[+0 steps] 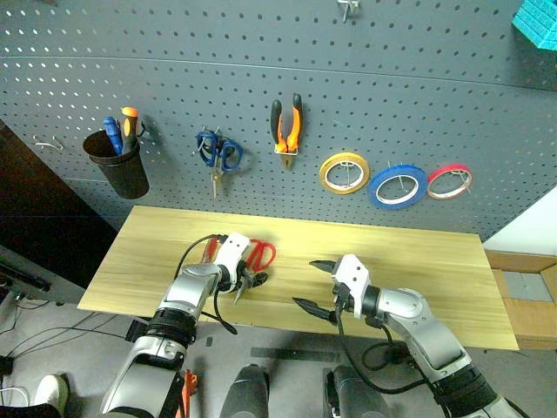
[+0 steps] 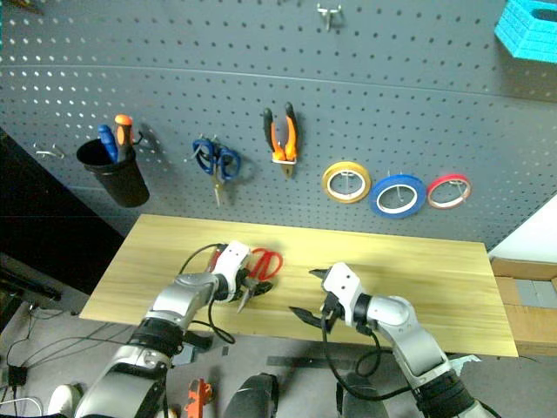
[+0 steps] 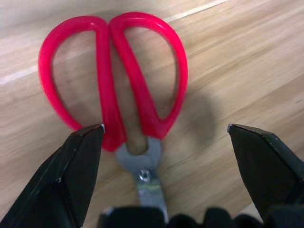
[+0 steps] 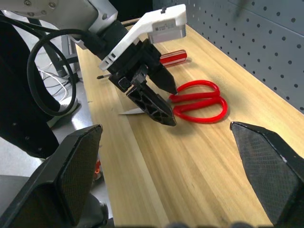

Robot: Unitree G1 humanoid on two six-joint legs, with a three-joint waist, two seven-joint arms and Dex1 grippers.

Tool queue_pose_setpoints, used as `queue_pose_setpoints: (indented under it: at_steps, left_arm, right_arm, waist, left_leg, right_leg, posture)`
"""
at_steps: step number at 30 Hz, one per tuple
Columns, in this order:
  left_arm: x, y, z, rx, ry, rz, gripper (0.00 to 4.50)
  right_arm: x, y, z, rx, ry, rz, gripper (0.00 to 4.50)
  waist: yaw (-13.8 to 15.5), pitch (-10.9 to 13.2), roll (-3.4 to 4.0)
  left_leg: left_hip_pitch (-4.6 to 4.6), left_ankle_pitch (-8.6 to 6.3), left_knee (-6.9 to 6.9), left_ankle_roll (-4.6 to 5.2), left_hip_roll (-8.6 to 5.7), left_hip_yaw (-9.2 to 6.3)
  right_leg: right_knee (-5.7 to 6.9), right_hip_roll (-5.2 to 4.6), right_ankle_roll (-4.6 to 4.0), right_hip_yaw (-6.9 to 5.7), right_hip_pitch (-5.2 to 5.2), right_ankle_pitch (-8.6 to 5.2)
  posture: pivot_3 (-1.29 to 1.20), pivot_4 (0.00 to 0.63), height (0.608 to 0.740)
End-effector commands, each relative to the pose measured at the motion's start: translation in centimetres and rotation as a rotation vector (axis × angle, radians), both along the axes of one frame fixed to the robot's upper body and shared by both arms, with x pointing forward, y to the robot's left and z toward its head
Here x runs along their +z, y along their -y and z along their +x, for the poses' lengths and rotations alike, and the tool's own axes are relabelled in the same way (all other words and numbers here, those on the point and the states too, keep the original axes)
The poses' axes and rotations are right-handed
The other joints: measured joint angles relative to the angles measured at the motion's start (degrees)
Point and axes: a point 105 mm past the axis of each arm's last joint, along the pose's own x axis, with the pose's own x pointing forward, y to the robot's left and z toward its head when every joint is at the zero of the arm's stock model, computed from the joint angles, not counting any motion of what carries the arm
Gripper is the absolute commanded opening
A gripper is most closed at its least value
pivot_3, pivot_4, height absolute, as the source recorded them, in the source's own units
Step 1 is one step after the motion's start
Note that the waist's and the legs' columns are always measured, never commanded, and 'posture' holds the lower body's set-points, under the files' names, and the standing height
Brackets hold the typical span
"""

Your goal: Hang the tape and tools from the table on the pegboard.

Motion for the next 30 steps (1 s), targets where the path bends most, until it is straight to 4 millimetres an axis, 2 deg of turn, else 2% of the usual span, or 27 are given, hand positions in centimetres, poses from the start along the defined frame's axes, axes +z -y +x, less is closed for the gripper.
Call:
queue_pose_setpoints:
  at_steps: [1,6,10,15,22,30]
  left_arm:
    - [0.1,-1.1,-0.1,0.078,-0.023,0.010,4.50]
    - [-0.3,-1.0,-1.6,0.085,-0.060,0.005,4.50]
    - [-0.1,-0.9,-1.9,0.097,-0.052,-0.009,4.50]
    - [0.8,-0.5,-1.2,0.086,-0.005,-0.020,4.50]
    - [2.5,-1.1,-0.3,0.082,0.041,-0.009,4.50]
    - [2.1,-0.8,-0.2,0.034,0.009,-0.012,4.50]
  right_arm:
    - [0.9,0.1,0.3,-0.001,0.037,0.014,4.49]
    - [0.6,0.0,-0.5,0.039,0.016,-0.001,4.49]
    - [0.1,0.2,-0.7,0.051,0.019,-0.028,4.49]
    - [0.0,0.5,-0.2,0.027,0.024,-0.031,4.49]
    - [0.2,0.6,0.2,0.019,0.034,-0.028,4.49]
    - [0.5,0.5,0.6,0.013,0.041,-0.021,4.49]
  waist:
    - [-0.1,0.0,0.01]
    - [-0.2,0.1,0.04]
    - [-0.1,0.1,0.04]
    - [-0.1,0.3,0.02]
    - [-0.1,0.6,0.03]
    - [0.0,0.7,0.03]
  left_leg:
    - [0.00,0.00,0.00,0.00,0.00,0.00]
    - [-0.02,0.00,-0.02,0.00,0.00,-0.01]
    - [-0.01,0.00,-0.02,-0.01,0.00,-0.04]
    - [-0.01,0.00,-0.01,-0.01,0.00,-0.03]
    - [-0.09,0.00,-0.02,-0.01,0.00,-0.05]
    - [-0.13,0.00,-0.04,-0.02,0.00,-0.07]
  right_leg:
    - [0.00,0.00,0.00,0.00,0.00,0.00]
    - [-0.02,-0.01,0.00,0.00,-0.01,0.00]
    - [0.00,-0.02,0.00,-0.03,0.00,-0.01]
    - [0.00,-0.02,0.01,-0.02,0.00,-0.01]
    - [-0.03,-0.02,0.00,-0.06,-0.06,-0.01]
    - [-0.06,-0.04,0.00,-0.10,-0.08,-0.01]
  posture:
    - [0.13,0.230,0.740]
    - [0.13,0.230,0.740]
    - [0.13,0.229,0.740]
    - [0.13,0.227,0.740]
    - [0.14,0.224,0.740]
    - [0.13,0.221,0.740]
